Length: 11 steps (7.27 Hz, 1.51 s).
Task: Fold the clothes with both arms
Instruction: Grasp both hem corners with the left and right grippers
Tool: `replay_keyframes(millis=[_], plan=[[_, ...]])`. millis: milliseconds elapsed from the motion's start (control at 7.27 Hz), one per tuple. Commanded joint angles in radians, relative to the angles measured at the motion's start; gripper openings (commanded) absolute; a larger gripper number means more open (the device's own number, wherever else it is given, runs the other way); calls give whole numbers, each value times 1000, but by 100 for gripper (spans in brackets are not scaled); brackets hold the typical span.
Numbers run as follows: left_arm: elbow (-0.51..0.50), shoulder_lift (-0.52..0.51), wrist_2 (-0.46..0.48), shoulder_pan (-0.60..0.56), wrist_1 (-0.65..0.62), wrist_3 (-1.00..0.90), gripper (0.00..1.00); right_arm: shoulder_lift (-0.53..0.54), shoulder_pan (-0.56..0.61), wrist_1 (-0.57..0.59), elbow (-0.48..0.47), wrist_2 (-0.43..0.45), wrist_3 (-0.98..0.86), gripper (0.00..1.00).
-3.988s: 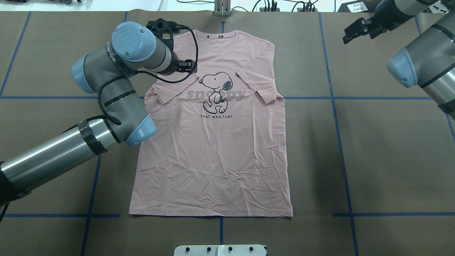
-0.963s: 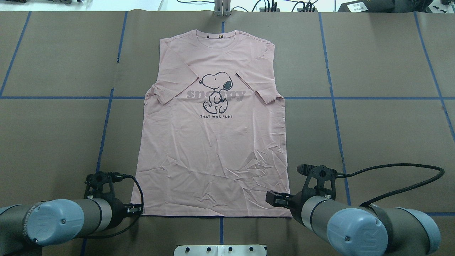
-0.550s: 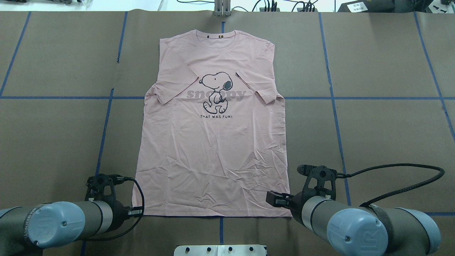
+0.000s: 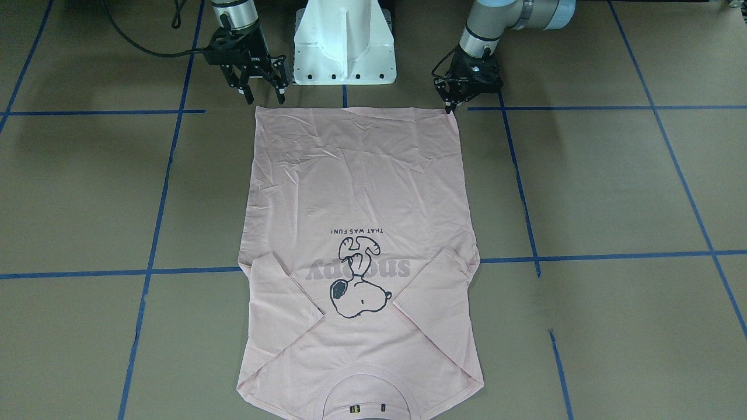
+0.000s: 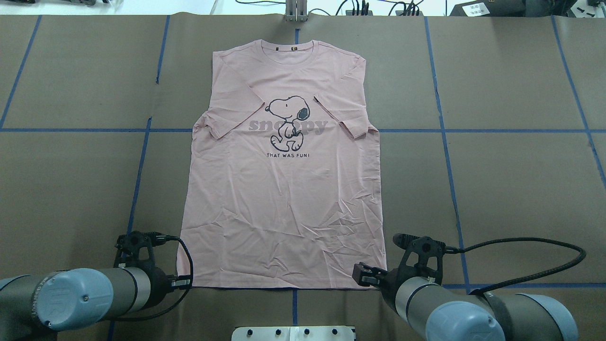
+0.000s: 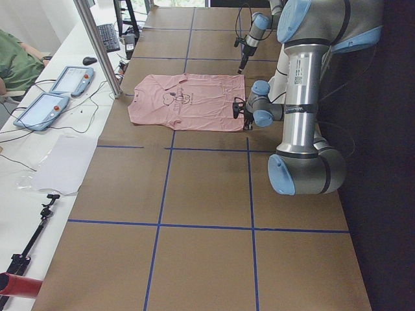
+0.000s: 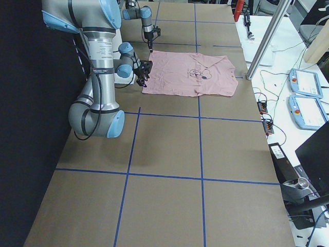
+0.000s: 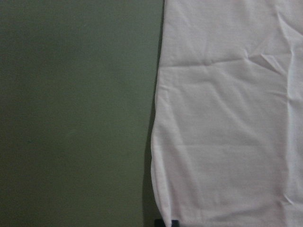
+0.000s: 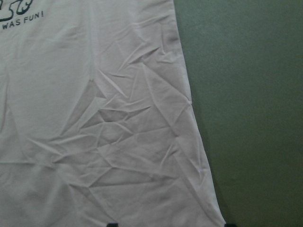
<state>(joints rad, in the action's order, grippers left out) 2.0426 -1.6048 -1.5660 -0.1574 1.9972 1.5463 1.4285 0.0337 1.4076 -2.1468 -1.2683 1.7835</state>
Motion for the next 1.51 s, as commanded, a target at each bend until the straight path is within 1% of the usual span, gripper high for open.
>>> replay_keyframes(millis=[0,275,825,963,1100,1238,1375], plan=[[4,-4,0,1,0,0,0,-23,-53,126,25,32,189,63],[5,-4,0,-1,0,1,0,-25,-64,126,50,53,194,58],[7,-4,0,-1,0,1,0,-25,-64,126,87,79,191,58],[7,-4,0,-1,0,1,0,-37,-64,126,88,81,191,46],[7,-4,0,-1,0,1,0,-40,-64,126,88,81,194,8],[7,-4,0,-1,0,1,0,-39,-63,126,88,81,194,0],[7,-6,0,1,0,1,0,-39,-61,126,88,93,191,0]])
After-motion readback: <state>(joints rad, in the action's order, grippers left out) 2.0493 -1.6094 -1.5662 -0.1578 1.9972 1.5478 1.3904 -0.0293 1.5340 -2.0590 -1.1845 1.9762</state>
